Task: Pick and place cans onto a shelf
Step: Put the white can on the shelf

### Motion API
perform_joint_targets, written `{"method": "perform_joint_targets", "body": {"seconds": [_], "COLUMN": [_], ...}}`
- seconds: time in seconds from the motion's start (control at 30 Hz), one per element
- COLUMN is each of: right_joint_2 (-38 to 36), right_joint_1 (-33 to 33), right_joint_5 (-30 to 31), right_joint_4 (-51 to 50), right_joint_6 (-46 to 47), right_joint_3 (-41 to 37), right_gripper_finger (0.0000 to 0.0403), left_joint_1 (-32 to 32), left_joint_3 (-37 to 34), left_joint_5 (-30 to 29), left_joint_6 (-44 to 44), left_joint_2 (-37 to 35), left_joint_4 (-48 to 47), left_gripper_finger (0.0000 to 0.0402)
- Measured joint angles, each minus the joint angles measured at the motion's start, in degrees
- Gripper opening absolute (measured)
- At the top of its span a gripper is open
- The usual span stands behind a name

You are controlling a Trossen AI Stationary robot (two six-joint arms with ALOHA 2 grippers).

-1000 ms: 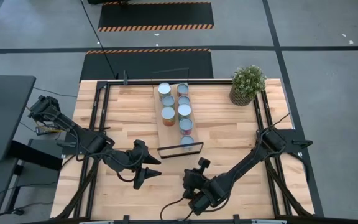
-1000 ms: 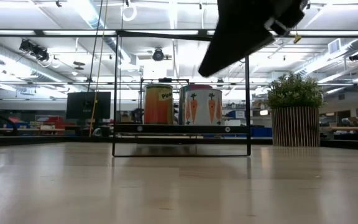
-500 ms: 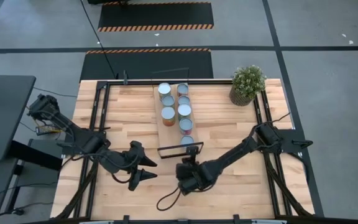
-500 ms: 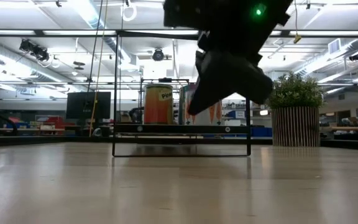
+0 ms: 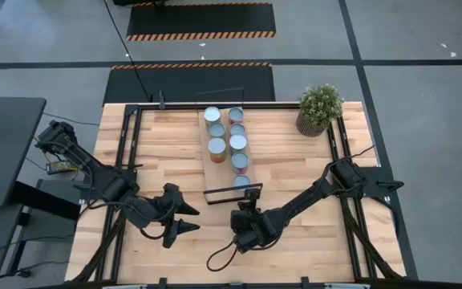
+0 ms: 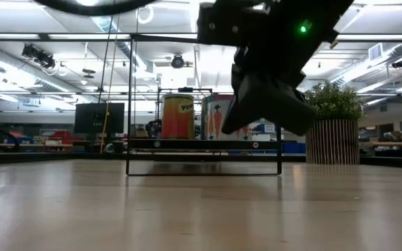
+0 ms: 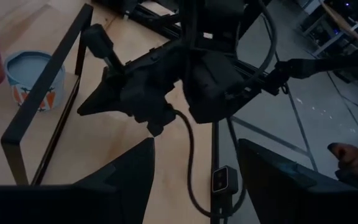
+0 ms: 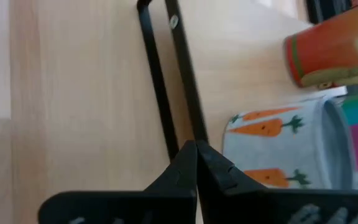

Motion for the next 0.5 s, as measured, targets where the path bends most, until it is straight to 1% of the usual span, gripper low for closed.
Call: {"method": "perform_joint_targets", "body": {"seconds": [0.2, 0.3, 0.4, 0.5], "right_joint_2": [-0.02, -0.02, -0.15, -0.15], "right_joint_1": [1.83, 3.50, 4.44, 4.36], "right_joint_5": [2.58, 5.44, 8.70, 8.96], "right_joint_4": [-4.55, -7.30, -7.90, -7.86], "right_joint_6": [0.73, 2.56, 3.55, 4.16], "right_joint_3": [3.75, 5.97, 6.16, 4.70], "right_gripper_finger": [0.0000, 0.0000, 0.0000, 0.0000], "left_joint_1": [0.00, -0.02, -0.02, -0.04], "left_joint_3": [0.02, 0.00, 0.01, 0.01], "left_joint_5": [0.00, -0.21, -0.39, -0.39], "left_joint_6": [-0.02, -0.09, -0.05, 0.17], "left_joint_2": [0.00, 0.00, 0.00, 0.02], "left_joint_4": [-0.03, -0.05, -0.03, -0.01], "left_gripper_finger": [0.0233, 0.0233, 0.0233, 0.0233]}}
